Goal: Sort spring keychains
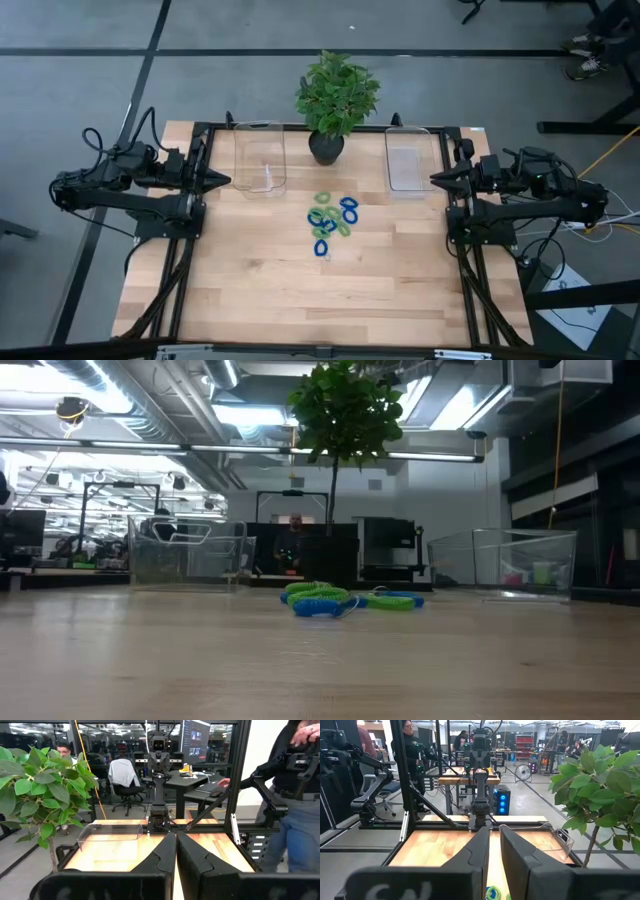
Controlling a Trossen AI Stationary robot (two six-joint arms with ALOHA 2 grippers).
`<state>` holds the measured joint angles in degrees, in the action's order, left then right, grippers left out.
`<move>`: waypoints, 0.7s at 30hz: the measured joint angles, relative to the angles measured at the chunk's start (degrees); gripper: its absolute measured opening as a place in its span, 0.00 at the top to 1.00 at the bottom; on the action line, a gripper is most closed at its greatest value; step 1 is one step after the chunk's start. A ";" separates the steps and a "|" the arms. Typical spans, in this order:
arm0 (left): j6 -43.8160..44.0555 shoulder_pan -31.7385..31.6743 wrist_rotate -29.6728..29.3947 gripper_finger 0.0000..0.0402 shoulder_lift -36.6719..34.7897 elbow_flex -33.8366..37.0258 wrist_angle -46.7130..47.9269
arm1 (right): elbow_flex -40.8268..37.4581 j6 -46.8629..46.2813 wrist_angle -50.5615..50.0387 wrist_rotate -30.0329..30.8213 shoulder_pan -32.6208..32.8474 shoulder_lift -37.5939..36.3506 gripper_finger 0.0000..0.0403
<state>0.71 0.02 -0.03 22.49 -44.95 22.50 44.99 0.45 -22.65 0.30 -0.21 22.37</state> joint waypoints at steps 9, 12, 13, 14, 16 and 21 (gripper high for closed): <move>0.02 0.01 -0.01 0.98 0.00 0.00 0.01 | 0.00 0.01 0.09 0.10 0.00 9.87 0.88; 0.00 0.01 0.00 0.98 -0.01 0.00 0.01 | 0.00 0.00 2.39 0.13 -0.04 14.16 0.88; 0.00 0.01 0.00 0.98 -0.01 0.00 0.02 | -0.02 0.02 3.01 0.15 -0.04 15.50 0.88; 0.00 -0.01 -0.02 0.98 0.01 0.00 0.02 | -0.02 0.00 3.58 0.13 -0.04 16.76 0.88; 0.02 0.00 0.00 0.97 0.00 0.00 0.01 | -0.02 0.01 5.26 0.13 -0.04 19.47 0.88; 0.01 0.00 0.00 0.97 0.01 0.00 0.01 | -0.02 0.01 5.34 0.13 -0.04 25.76 0.88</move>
<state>0.72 0.02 -0.03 22.50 -44.95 22.51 44.97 0.47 -17.31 0.43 -0.25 48.13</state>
